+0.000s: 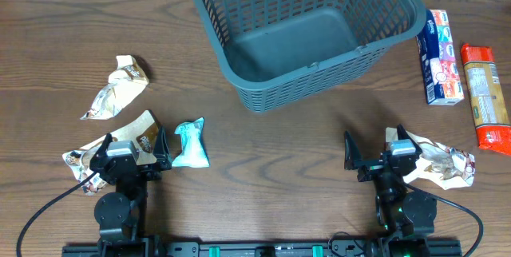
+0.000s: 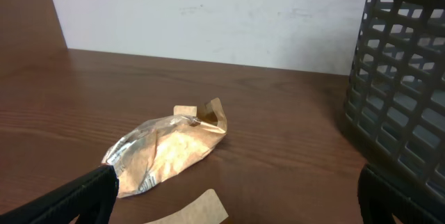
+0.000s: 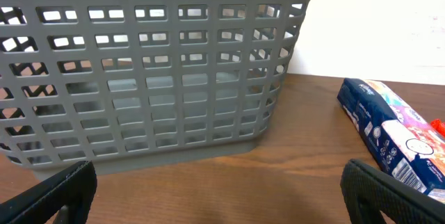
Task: Pack container
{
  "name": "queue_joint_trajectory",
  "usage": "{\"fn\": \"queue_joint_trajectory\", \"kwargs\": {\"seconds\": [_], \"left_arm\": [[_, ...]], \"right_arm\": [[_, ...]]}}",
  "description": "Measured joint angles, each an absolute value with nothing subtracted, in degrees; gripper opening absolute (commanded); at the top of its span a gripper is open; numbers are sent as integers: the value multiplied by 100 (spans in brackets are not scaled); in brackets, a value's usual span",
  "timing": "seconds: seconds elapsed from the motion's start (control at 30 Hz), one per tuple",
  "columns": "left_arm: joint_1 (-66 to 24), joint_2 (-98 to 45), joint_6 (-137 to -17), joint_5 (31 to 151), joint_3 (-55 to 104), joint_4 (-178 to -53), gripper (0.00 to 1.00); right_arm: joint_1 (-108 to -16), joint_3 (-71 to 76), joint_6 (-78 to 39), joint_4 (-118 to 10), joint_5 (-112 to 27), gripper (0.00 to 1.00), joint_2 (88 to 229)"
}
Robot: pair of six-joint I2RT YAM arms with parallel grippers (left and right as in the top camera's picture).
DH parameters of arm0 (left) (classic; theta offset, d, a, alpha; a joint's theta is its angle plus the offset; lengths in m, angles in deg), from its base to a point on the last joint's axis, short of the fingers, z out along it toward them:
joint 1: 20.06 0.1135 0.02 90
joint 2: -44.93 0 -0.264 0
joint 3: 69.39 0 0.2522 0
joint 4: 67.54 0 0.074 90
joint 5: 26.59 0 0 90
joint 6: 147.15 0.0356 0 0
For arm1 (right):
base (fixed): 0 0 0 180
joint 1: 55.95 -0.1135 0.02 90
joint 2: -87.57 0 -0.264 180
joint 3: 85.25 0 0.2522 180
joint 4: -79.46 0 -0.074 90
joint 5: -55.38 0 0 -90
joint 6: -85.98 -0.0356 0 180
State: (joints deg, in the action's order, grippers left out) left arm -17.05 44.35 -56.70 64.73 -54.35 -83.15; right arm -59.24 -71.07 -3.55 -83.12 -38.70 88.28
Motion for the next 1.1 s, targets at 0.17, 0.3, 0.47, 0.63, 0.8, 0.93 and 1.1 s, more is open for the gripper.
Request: {"fn": "queue_joint_trajectory", "kwargs": {"seconds": [0.17,0.3,0.47,0.63,0.8,0.93,1.1], "left_arm": [[-1705,4435,-5670,6473,-5435,-8317,99],[-1705,4435,-5670,6473,-5435,-8315,99],[-1705,4435,-5670,6473,-5435,-8315,99],[-1705,4435,-5679,6473,-5435,-8315,99],[-1705,4435,-6039,6860,-5435,-8309,99],[-1705,4435,-6173,7857,-5325,-8429,99],[-1705,4417,-6157,8602,-4724,-9401,99]], "right_arm": [[-5924,-7107,-355,-8314,-3870,99,8828],[-5924,-7107,-355,-8312,-3870,99,8828],[-5924,-7107,-355,-8314,-3870,99,8828],[-5924,-7107,-358,-8314,-3874,99,8828],[-5924,-7109,-539,-8703,-3898,99,8830],[-5924,-7035,-845,-9293,-3901,99,8826],[-5881,-6125,-786,-8655,-3608,99,8834]]}}
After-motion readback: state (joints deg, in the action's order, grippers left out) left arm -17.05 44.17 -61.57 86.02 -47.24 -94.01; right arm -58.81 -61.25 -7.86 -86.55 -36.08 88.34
